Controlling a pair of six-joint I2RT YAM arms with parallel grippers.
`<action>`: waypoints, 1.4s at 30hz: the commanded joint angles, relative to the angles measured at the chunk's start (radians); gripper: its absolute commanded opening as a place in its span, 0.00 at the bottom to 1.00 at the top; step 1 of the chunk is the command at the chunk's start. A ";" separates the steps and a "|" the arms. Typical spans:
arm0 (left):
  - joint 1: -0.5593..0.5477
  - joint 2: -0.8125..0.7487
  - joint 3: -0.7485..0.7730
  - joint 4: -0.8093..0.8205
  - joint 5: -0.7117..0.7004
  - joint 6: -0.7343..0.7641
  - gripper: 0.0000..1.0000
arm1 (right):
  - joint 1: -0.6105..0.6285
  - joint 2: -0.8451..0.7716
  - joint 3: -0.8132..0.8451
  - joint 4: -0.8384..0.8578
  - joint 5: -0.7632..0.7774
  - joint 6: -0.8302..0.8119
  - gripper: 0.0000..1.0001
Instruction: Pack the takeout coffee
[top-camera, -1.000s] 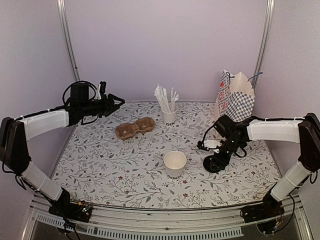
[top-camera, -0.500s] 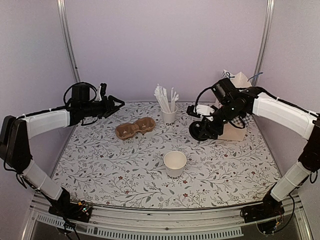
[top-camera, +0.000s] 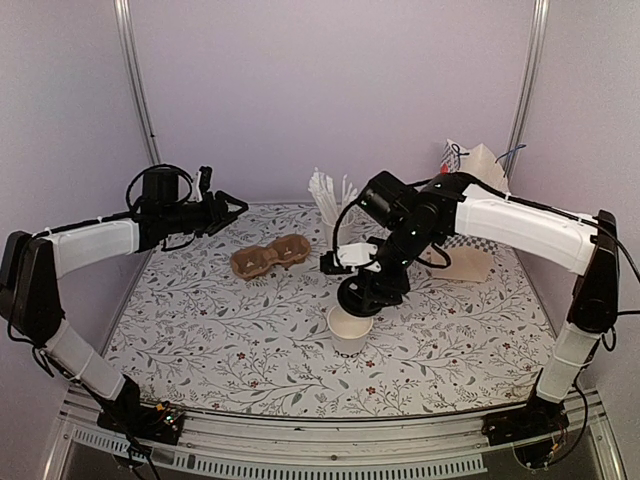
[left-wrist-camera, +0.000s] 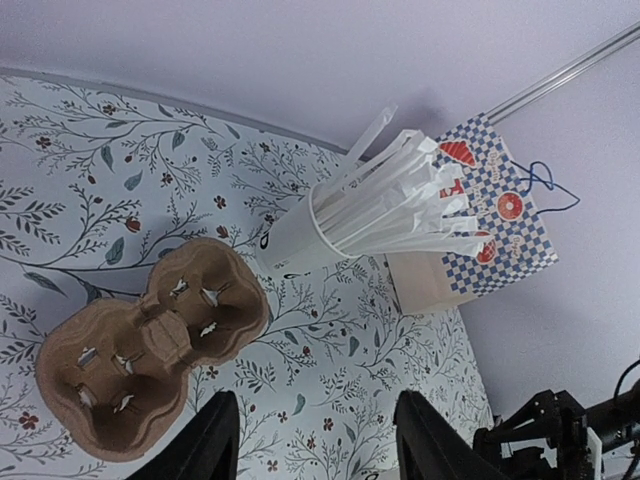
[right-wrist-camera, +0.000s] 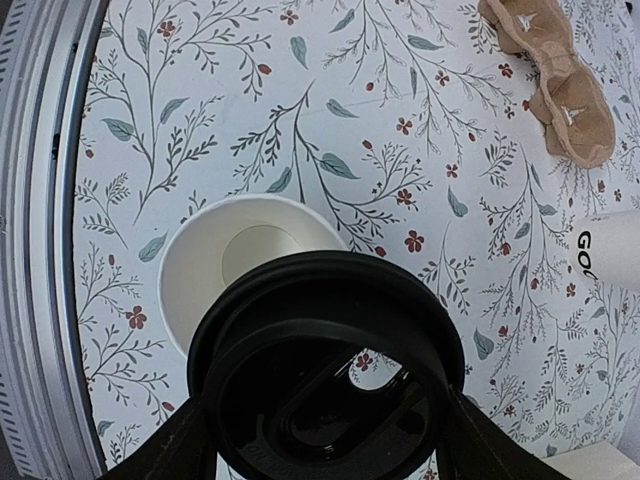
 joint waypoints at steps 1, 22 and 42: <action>0.013 -0.035 0.007 0.003 0.004 0.010 0.56 | 0.022 0.073 0.083 -0.083 0.027 -0.011 0.66; 0.016 -0.071 0.009 0.003 0.012 0.011 0.56 | 0.088 0.212 0.209 -0.193 0.063 0.007 0.66; 0.017 -0.062 0.005 0.003 0.007 0.011 0.56 | 0.110 0.224 0.219 -0.184 0.046 0.020 0.67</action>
